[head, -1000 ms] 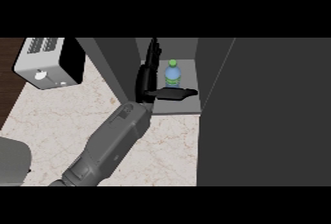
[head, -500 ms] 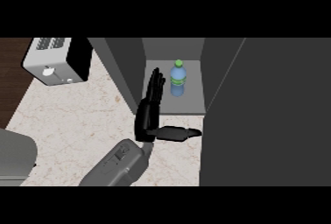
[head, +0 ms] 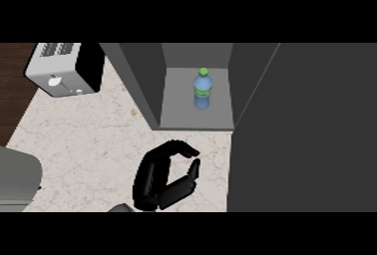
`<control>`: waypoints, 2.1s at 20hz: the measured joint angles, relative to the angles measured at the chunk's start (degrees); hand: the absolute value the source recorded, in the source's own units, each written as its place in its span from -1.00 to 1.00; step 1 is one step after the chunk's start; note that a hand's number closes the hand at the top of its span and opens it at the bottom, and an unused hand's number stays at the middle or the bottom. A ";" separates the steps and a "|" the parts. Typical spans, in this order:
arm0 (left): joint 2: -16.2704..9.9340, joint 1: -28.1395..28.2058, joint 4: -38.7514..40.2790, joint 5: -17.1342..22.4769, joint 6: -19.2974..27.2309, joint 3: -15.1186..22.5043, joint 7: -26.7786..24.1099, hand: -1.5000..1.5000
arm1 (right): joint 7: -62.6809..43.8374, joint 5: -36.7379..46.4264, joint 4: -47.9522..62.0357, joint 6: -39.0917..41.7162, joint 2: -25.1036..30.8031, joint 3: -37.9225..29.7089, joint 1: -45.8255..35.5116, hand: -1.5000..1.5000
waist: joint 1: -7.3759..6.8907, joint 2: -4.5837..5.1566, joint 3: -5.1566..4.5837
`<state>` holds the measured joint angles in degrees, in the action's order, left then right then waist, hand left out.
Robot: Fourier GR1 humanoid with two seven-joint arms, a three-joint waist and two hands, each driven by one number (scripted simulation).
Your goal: Pick up the bottled water, place it into the cabinet and close the cabinet
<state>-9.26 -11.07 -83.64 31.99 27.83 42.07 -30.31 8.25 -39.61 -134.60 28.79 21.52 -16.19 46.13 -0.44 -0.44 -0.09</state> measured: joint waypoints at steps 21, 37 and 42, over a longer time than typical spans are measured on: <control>-26.82 20.50 -22.48 8.19 -12.94 -12.74 -1.87 -1.00 | -0.10 2.28 -0.96 10.53 4.36 11.59 -0.27 1.00 | 0.60 -0.38 -0.24; -37.39 31.01 -26.68 16.87 -21.59 -25.81 -3.90 -1.00 | -6.28 5.71 -1.38 9.17 7.51 26.84 -10.27 1.00 | -1.28 -1.06 -0.85; -39.33 33.40 -26.83 19.17 -24.03 -28.58 -3.98 -1.00 | -9.83 6.97 -1.21 7.56 8.43 31.66 -16.32 1.00 | -1.91 -1.38 -1.05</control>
<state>-48.60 22.33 -110.47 51.17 3.80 13.48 -34.29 -1.58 -32.64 -135.81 36.35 29.94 15.47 29.81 -2.35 -1.82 -1.14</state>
